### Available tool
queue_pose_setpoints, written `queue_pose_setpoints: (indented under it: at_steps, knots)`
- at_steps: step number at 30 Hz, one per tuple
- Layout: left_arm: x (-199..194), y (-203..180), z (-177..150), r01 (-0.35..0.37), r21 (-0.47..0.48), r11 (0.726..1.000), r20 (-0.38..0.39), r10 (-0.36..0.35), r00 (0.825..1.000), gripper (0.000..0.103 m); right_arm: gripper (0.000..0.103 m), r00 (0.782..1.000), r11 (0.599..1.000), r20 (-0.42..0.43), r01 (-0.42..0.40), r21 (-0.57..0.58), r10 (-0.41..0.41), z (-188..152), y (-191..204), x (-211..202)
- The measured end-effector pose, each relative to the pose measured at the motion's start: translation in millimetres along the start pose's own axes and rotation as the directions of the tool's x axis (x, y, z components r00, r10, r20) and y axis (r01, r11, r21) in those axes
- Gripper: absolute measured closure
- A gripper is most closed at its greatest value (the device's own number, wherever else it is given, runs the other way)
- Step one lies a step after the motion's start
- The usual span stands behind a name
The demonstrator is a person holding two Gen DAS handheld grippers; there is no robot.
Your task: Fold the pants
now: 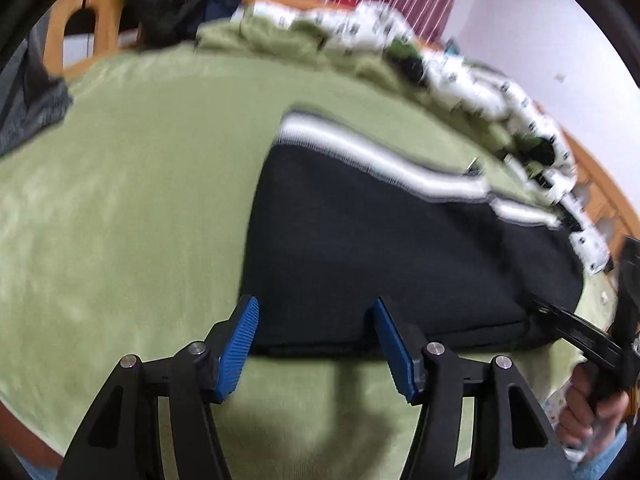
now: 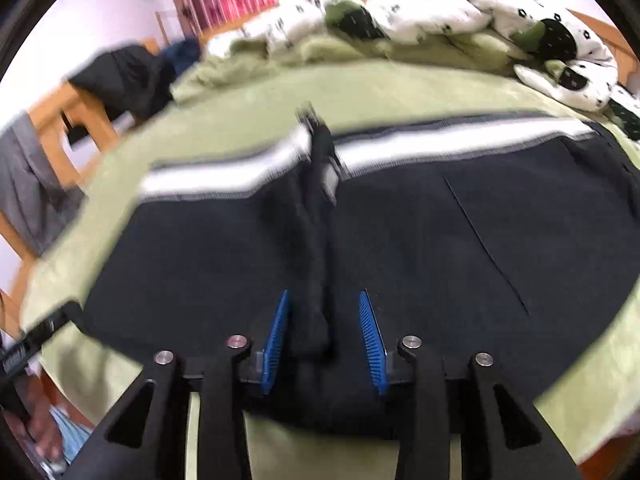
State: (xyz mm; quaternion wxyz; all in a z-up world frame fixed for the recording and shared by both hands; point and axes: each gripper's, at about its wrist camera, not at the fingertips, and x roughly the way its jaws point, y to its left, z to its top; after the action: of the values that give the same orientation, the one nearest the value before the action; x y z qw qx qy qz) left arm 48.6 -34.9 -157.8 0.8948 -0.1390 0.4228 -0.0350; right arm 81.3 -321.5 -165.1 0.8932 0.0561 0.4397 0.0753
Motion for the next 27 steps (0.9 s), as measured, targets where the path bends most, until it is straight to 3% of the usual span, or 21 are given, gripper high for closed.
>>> queue_pose_setpoints:
  at_steps: [2, 4, 7, 11, 16, 19, 22, 23, 25, 27]
  knots:
    - [-6.6, -5.4, -7.9, -0.019, 0.069, 0.997, 0.022, 0.017, 1.000, 0.044, 0.059, 1.000, 0.999, -0.008, -0.029, 0.014, 0.029, -10.1, -6.2, -11.6]
    - [-15.5, -9.9, -7.3, -0.010, 0.136, 0.991, -0.022, 0.014, 1.000, 0.043, 0.058, 0.999, 0.999, -0.033, -0.014, 0.044, 0.015, -9.9, -11.8, -28.3]
    - [-38.1, -9.8, 2.5, 0.035, 0.138, 0.990, -0.048, -0.028, 0.998, 0.043, 0.058, 1.000, 0.995, 0.018, 0.005, 0.101, -0.007, -9.4, -25.4, -57.2]
    - [-82.8, -13.5, 28.2, 0.015, 0.143, 0.990, 0.035, -0.020, 0.999, 0.043, 0.047, 0.994, 0.986, 0.113, -0.008, 0.164, -0.011, 2.2, -47.2, -107.6]
    - [-140.7, -27.7, 63.9, 0.005, 0.157, 0.988, 0.175, -0.033, 0.984, 0.043, 0.037, 0.959, 0.984, 0.254, 0.087, 0.158, -0.125, 24.2, -70.4, -172.9]
    - [-158.8, -40.1, 75.3, -0.006, 0.200, 0.980, 0.232, -0.042, 0.972, 0.043, 0.028, 0.946, 0.982, 0.283, 0.119, 0.147, -0.157, 34.5, -81.3, -190.8]
    - [-160.1, -45.6, 81.5, -0.040, 0.226, 0.973, 0.255, -0.019, 0.967, 0.043, 0.027, 0.933, 0.972, 0.295, 0.162, 0.169, -0.206, 31.6, -96.8, -199.0]
    - [-157.0, -46.1, 83.1, -0.041, 0.223, 0.974, 0.250, -0.017, 0.968, 0.043, 0.027, 0.937, 0.971, 0.283, 0.160, 0.176, -0.206, 29.8, -101.2, -199.7]
    - [-146.7, -42.9, 84.3, -0.056, 0.194, 0.979, 0.247, 0.006, 0.969, 0.043, 0.027, 0.970, 0.978, 0.199, 0.101, 0.184, -0.138, 27.4, -116.1, -185.2]
    - [-132.6, -33.0, 84.1, -0.053, 0.156, 0.986, 0.244, 0.014, 0.970, 0.043, 0.029, 0.983, 0.981, 0.157, 0.060, 0.185, -0.090, 21.2, -128.6, -172.7]
